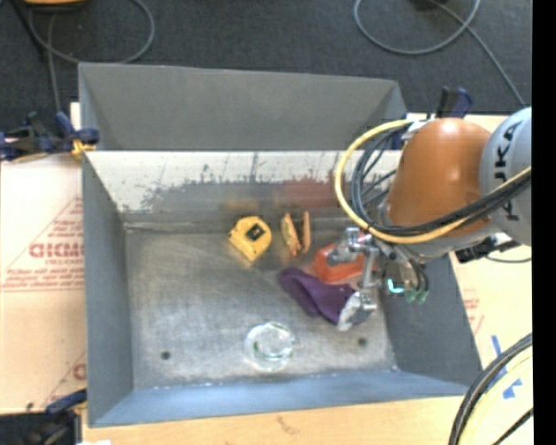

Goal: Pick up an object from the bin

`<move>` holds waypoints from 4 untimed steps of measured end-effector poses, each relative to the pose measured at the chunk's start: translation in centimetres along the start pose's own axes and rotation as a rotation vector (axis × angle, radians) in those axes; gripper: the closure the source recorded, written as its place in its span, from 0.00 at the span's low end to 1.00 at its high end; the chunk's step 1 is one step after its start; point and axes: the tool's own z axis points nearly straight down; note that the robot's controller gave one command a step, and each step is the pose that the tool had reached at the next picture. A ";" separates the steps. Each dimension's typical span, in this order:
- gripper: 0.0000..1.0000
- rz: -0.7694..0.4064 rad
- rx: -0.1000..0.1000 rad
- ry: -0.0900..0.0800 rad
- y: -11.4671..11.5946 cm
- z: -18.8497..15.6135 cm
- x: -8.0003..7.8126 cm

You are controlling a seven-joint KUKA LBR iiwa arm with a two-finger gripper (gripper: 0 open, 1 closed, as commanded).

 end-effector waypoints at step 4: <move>0.00 0.299 -0.005 -0.011 1.4 10.2 -2.8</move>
Offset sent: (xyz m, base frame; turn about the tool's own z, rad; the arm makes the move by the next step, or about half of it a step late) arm 0.0004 0.0456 -0.1055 0.1794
